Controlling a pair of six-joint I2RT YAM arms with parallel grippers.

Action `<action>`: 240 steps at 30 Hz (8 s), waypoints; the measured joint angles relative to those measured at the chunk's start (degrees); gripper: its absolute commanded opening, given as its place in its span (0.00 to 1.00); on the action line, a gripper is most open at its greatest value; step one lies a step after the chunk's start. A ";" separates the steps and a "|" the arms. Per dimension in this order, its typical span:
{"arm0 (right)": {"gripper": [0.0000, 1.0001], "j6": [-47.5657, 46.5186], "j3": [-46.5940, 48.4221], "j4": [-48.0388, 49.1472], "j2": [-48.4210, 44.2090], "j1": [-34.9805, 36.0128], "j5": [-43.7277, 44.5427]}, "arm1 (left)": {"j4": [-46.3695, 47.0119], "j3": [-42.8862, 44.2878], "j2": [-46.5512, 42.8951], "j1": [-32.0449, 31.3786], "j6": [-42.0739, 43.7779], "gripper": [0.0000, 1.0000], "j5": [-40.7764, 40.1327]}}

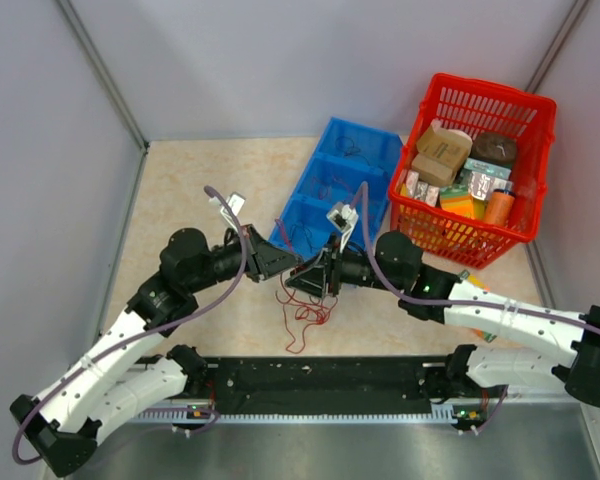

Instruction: Untangle the cables

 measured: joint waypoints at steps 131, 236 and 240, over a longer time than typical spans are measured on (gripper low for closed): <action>0.09 -37.86 50.10 -48.87 48.61 -18.95 27.23 | -16.55 -2.95 -15.72 0.00 7.10 0.80 -19.45; 0.62 -6.40 -20.59 -4.31 -13.20 -2.14 21.75 | -15.52 -3.28 12.59 -0.55 26.18 0.00 7.72; 0.60 -7.48 -19.61 -7.45 -12.48 -4.42 15.96 | -16.61 -2.95 12.59 -0.55 27.28 0.00 8.81</action>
